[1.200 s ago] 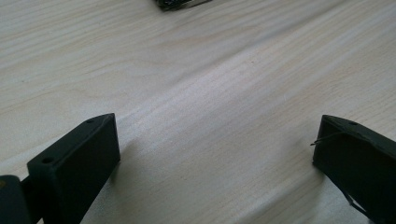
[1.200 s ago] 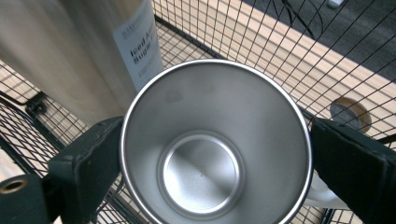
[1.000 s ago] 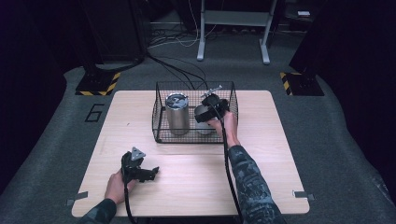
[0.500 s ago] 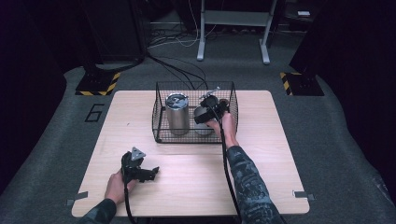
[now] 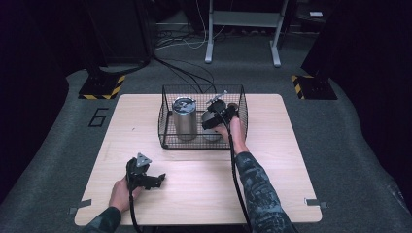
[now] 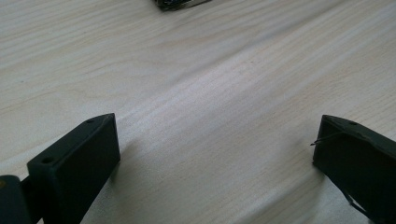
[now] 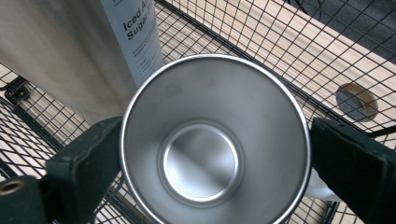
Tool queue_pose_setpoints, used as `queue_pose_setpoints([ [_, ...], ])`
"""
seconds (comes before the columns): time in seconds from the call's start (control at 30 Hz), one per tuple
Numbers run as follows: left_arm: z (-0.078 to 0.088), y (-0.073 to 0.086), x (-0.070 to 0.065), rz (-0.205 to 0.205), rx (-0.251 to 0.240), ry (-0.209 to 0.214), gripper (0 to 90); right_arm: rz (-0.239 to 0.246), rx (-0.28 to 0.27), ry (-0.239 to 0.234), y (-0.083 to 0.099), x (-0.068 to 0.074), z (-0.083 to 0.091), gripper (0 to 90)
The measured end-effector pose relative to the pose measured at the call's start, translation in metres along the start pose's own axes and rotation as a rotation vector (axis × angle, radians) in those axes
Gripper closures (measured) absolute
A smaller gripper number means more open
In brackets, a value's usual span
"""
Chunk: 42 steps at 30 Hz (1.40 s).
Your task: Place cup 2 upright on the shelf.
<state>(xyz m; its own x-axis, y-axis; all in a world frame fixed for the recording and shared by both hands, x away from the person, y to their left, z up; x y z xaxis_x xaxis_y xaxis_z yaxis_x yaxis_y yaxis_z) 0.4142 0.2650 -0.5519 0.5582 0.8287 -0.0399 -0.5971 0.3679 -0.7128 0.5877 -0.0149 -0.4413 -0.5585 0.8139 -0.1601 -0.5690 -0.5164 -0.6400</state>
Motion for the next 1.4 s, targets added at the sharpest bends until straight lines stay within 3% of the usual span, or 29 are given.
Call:
queue_pose_setpoints([
  [0.1, 0.000, 0.000, 0.000, 0.000, 0.000, 0.000, 0.5, -0.011, 0.017, 0.002, 0.001, 0.000, 0.001, 0.0],
  [0.37, 0.000, 0.000, 0.000, 0.001, 0.000, 0.001, 0.5, 0.000, -0.019, -0.015, -0.002, -0.001, 0.017, 0.0],
  [0.6, 0.000, 0.000, -0.001, 0.011, -0.007, 0.003, 0.5, 0.019, -0.022, -0.023, -0.002, 0.001, 0.044, 0.0],
  [0.73, -0.001, 0.000, -0.001, 0.012, -0.008, 0.003, 0.5, 0.047, -0.065, -0.026, -0.001, 0.005, 0.065, 0.0],
  [0.8, -0.001, 0.000, -0.001, 0.012, -0.009, 0.003, 0.5, 0.038, -0.076, -0.035, 0.001, 0.009, 0.076, 0.0],
  [0.87, 0.000, 0.000, 0.000, 0.001, 0.004, 0.005, 0.4, 0.064, -0.097, -0.037, 0.003, 0.010, 0.086, 0.0],
  [1.17, -0.001, 0.000, -0.001, 0.012, -0.008, 0.003, 0.5, 0.102, -0.152, -0.044, 0.029, 0.018, 0.124, 0.1],
  [1.4, -0.001, 0.000, 0.000, 0.011, -0.012, 0.001, 0.5, 0.108, -0.159, -0.057, 0.070, 0.017, 0.140, 0.6],
])
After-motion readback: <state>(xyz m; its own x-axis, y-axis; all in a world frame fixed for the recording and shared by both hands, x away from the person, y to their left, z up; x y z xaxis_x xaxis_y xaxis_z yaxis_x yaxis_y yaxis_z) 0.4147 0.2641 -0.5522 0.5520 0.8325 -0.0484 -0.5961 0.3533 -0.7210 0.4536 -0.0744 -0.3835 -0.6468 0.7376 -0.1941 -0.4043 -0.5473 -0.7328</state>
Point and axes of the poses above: each handheld gripper's, and its own axes: z roughly backward along the jaws, y roughly out of its underside, x roughly to its left, the point moved 3 cm from there along -z, roughly forward along the jaws, and after that the axes turned 5 degrees about y, right-handed, at the moved point
